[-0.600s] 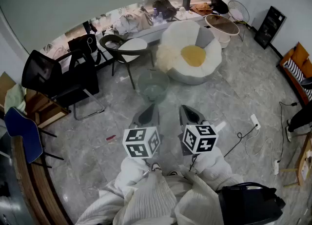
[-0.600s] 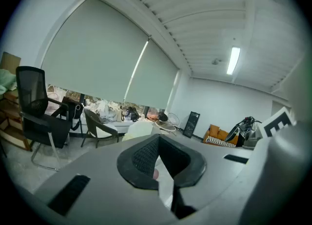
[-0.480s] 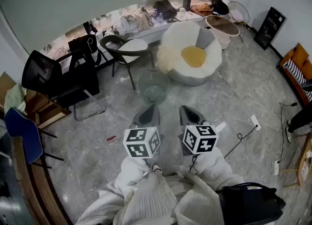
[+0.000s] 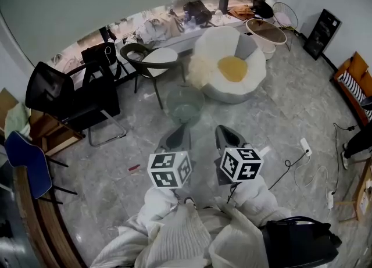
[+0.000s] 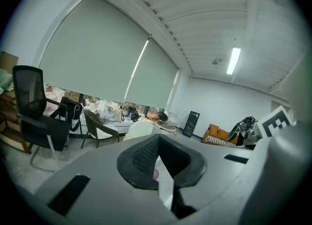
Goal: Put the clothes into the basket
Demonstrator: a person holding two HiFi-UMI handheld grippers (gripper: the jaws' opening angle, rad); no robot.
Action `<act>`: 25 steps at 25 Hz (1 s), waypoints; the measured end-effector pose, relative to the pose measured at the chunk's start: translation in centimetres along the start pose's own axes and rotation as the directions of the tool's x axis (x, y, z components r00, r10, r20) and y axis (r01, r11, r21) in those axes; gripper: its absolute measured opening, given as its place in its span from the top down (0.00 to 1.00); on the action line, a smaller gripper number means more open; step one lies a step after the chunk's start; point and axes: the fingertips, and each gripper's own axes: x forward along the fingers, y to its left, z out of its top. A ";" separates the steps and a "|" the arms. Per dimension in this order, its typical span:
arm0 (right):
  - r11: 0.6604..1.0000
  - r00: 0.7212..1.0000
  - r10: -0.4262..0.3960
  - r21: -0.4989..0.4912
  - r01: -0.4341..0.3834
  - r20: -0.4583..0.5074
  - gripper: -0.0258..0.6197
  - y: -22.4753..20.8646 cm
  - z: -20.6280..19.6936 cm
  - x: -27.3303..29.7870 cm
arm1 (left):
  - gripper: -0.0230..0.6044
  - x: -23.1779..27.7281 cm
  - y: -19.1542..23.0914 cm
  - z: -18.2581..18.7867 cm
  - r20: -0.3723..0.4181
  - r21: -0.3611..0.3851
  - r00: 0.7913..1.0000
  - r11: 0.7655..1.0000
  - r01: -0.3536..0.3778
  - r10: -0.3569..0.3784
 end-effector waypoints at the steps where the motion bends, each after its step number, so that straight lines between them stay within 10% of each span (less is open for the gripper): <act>1: 1.000 1.000 -0.003 0.002 0.003 0.003 0.92 0.0 0.1 0.3 | 0.97 0.2 0.3 0.1 0.001 -0.001 1.000 1.000 0.001 -0.001; 25: 0.992 0.991 -0.117 0.045 0.120 -0.061 0.92 -8.0 0.2 7.3 | 0.97 10.7 1.7 0.0 -0.053 -0.007 0.998 1.000 0.028 -0.029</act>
